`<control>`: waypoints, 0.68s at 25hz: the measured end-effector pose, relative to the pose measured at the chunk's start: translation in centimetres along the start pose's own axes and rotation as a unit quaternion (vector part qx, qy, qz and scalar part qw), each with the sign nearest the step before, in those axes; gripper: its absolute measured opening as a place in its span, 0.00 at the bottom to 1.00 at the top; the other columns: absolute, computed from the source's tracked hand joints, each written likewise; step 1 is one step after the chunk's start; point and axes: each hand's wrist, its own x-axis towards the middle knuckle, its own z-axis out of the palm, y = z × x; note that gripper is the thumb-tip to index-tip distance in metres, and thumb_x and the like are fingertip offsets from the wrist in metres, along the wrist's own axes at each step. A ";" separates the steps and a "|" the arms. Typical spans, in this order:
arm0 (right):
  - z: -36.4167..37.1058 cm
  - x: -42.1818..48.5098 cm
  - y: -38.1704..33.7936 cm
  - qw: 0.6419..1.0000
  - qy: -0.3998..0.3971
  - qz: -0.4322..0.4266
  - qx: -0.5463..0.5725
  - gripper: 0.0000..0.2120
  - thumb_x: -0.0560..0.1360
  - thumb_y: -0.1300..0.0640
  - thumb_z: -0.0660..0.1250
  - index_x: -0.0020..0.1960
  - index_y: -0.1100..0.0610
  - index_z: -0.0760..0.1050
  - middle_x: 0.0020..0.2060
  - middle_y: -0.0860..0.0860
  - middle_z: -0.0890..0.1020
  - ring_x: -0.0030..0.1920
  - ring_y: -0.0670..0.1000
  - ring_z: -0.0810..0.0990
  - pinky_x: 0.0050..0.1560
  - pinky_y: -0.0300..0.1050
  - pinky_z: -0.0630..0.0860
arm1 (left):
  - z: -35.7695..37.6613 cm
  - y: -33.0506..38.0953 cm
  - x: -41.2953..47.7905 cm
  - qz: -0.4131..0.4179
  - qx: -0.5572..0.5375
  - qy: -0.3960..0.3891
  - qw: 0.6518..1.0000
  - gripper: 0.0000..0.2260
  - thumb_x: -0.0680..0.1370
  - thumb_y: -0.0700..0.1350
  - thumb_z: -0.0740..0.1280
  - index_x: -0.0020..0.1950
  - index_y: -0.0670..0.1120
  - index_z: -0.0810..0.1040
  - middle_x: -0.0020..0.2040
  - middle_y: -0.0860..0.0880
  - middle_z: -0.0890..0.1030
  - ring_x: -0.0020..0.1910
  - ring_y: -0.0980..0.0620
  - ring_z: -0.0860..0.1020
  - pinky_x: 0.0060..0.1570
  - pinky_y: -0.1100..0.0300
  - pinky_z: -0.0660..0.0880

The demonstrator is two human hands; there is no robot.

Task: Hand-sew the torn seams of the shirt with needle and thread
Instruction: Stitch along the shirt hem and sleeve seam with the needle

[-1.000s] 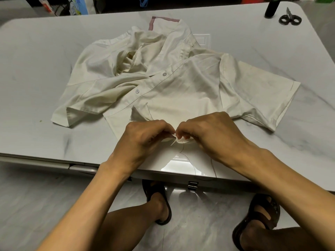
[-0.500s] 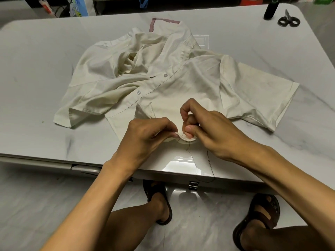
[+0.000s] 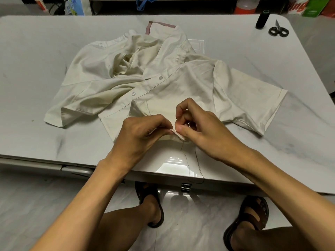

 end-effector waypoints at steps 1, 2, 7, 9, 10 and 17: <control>-0.1 0.0 -0.1 1.000 0.013 0.011 0.024 0.10 0.76 0.65 0.66 0.52 0.55 0.68 0.36 0.48 0.81 0.35 0.44 0.73 0.40 0.35 0.68 | 0.0 -0.1 -0.1 -0.001 0.001 0.000 1.000 0.05 0.74 0.41 0.74 0.43 0.38 0.84 0.37 0.48 0.84 0.37 0.56 0.79 0.36 0.63 0.73; -0.2 0.1 -0.1 0.998 0.023 0.020 0.046 0.11 0.75 0.65 0.67 0.51 0.55 0.68 0.36 0.48 0.81 0.35 0.44 0.73 0.41 0.38 0.70 | -0.1 -0.1 -0.1 -0.003 0.000 0.001 1.000 0.05 0.74 0.40 0.75 0.43 0.38 0.84 0.37 0.48 0.84 0.37 0.56 0.80 0.36 0.63 0.73; 0.2 0.2 0.2 0.995 0.012 0.038 0.086 0.13 0.74 0.66 0.67 0.50 0.53 0.66 0.36 0.49 0.81 0.36 0.46 0.74 0.42 0.43 0.71 | 0.0 0.0 -0.1 -0.007 0.002 0.008 1.000 0.05 0.74 0.40 0.75 0.43 0.38 0.84 0.37 0.49 0.84 0.37 0.56 0.79 0.36 0.64 0.73; 0.5 0.2 0.2 0.995 0.011 0.035 0.095 0.13 0.73 0.65 0.68 0.49 0.53 0.66 0.36 0.48 0.82 0.35 0.46 0.73 0.42 0.43 0.71 | -0.1 0.1 -0.1 -0.006 0.002 0.012 1.000 0.05 0.74 0.40 0.75 0.43 0.39 0.84 0.37 0.49 0.84 0.38 0.56 0.80 0.37 0.66 0.74; 0.5 0.2 0.2 0.995 0.017 0.039 0.094 0.13 0.74 0.65 0.68 0.49 0.53 0.66 0.36 0.48 0.82 0.35 0.46 0.74 0.42 0.43 0.71 | -0.2 0.1 0.0 -0.010 -0.001 0.012 1.000 0.05 0.74 0.40 0.75 0.43 0.39 0.84 0.37 0.49 0.84 0.38 0.57 0.80 0.38 0.66 0.74; 1.0 -0.5 0.3 0.957 0.161 -0.139 -0.195 0.03 0.76 0.59 0.68 0.49 0.57 0.79 0.48 0.49 0.80 0.47 0.50 0.76 0.48 0.45 0.72 | -0.2 0.6 0.7 -0.199 -0.146 0.003 0.969 0.03 0.74 0.37 0.75 0.44 0.39 0.83 0.36 0.48 0.85 0.37 0.55 0.85 0.44 0.55 0.81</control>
